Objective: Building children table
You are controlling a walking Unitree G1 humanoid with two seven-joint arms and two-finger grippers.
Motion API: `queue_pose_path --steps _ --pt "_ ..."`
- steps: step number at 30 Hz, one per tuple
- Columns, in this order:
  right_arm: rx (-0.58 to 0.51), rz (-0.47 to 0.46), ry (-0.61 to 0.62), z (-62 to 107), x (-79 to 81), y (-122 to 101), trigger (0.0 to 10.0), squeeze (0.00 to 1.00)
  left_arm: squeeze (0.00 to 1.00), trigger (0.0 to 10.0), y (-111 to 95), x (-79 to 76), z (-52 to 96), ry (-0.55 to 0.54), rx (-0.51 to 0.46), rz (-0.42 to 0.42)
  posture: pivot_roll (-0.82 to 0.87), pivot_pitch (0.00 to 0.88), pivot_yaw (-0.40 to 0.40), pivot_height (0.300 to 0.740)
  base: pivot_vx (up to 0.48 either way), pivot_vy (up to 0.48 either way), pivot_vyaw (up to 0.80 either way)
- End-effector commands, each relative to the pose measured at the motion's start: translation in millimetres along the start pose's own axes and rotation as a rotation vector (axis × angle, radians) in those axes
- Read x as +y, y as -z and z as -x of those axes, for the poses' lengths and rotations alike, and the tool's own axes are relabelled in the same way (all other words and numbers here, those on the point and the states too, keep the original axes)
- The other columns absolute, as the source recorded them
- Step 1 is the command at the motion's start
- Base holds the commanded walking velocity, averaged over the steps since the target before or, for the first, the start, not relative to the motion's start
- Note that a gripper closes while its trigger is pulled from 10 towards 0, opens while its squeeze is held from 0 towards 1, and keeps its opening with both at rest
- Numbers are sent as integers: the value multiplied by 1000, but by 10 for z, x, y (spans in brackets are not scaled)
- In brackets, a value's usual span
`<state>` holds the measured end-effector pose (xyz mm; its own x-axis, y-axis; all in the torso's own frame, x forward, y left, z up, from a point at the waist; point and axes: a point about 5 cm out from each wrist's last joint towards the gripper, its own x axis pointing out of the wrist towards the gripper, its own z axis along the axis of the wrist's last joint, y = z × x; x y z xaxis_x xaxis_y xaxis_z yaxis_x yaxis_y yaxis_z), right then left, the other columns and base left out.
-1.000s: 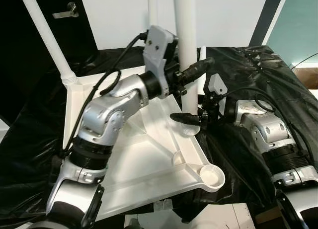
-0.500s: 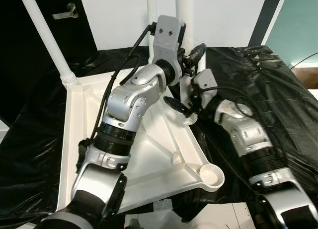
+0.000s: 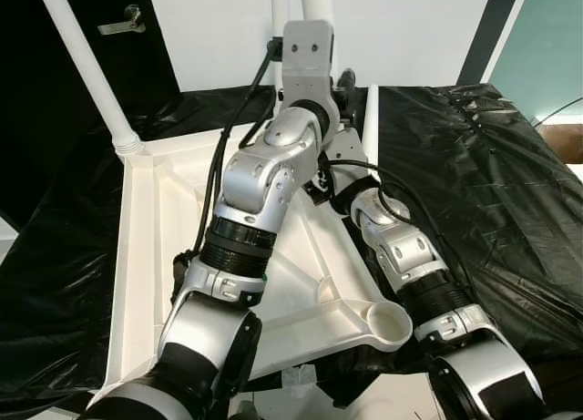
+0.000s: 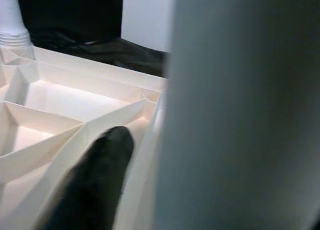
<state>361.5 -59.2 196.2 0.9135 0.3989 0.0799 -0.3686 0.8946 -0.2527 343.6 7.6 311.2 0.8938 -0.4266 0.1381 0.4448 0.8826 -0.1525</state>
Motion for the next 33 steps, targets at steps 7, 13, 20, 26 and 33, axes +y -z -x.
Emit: queue_pose_path --steps 7,13,20,26,33 --pt "-18 7 37 -62 -10 -48 0 0 0 10000 -40 -151 2 33 -9 -12 103 5 13 740 0 0 0" --pt "-22 8 66 -62 -93 -49 0 0 1000 10000 -76 -167 24 113 -50 9 105 8 11 740 0 0 0" --pt "-43 -29 -8 -18 -250 -47 10000 0 0 10000 -114 -111 60 200 -58 -88 101 7 14 740 0 0 0" --pt "-67 -42 -132 47 -330 -63 10000 0 0 10000 -149 -66 122 320 -69 -113 93 8 19 740 0 0 0" --pt "-88 1 -341 193 -441 -65 10000 0 0 10000 -178 -52 301 561 -55 -53 88 9 21 740 0 0 0"
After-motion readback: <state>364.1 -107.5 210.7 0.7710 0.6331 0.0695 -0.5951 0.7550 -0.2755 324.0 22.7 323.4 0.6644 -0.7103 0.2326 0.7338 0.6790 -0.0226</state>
